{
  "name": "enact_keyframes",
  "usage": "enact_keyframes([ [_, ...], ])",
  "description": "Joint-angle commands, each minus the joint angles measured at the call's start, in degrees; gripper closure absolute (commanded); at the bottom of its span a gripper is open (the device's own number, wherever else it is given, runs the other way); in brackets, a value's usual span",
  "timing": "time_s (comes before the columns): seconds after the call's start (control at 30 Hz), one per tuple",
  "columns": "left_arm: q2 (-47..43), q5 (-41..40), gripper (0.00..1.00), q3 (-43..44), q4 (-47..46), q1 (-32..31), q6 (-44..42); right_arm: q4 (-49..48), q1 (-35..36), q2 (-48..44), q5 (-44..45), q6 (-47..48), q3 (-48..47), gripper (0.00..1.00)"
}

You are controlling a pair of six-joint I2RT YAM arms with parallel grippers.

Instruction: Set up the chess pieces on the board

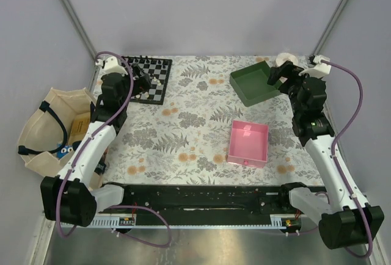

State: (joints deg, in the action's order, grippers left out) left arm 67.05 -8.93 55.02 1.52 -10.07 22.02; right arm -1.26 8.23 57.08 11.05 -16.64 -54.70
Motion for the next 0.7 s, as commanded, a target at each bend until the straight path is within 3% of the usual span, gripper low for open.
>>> enact_keyframes([
  [0.0, -0.5, 1.3, 0.01, 3.7, -1.6, 3.1, 10.5, -1.0, -0.1, -2.4, -10.8, -9.1, -1.0, 0.02],
  [0.03, 0.5, 5.2, 0.01, 4.9, -1.6, 4.0, 12.0, -4.7, -0.1, -2.8, -16.9, -10.9, 1.6, 0.02],
  [0.1, 3.2, 13.4, 0.01, 6.9, 0.1, 5.8, 16.1, -14.6, -0.1, -0.8, -18.3, -25.0, 7.9, 0.02],
  [0.17, 6.8, 12.4, 0.01, 11.6, 7.7, 7.7, 23.6, -18.9, -0.1, 5.5, -27.6, -30.1, 7.1, 0.01],
  [0.23, 11.0, 13.8, 0.01, 14.7, 7.4, 8.6, 20.6, -13.4, 0.1, 13.3, -37.5, -31.3, -0.5, 0.02],
  [0.3, 13.0, 12.7, 0.01, 16.8, 7.7, 8.7, 18.1, -10.2, 1.7, 19.0, -41.4, -30.9, -5.1, 0.02],
  [0.47, 16.8, 13.3, 0.01, 23.7, 11.8, 8.6, 10.2, -9.0, 6.8, 25.3, -39.1, -30.5, -7.6, 0.01],
  [0.67, 21.5, 6.8, 0.01, 28.2, 14.7, 8.7, 5.8, -3.6, 12.9, 30.5, -38.3, -27.6, -14.6, 0.07],
])
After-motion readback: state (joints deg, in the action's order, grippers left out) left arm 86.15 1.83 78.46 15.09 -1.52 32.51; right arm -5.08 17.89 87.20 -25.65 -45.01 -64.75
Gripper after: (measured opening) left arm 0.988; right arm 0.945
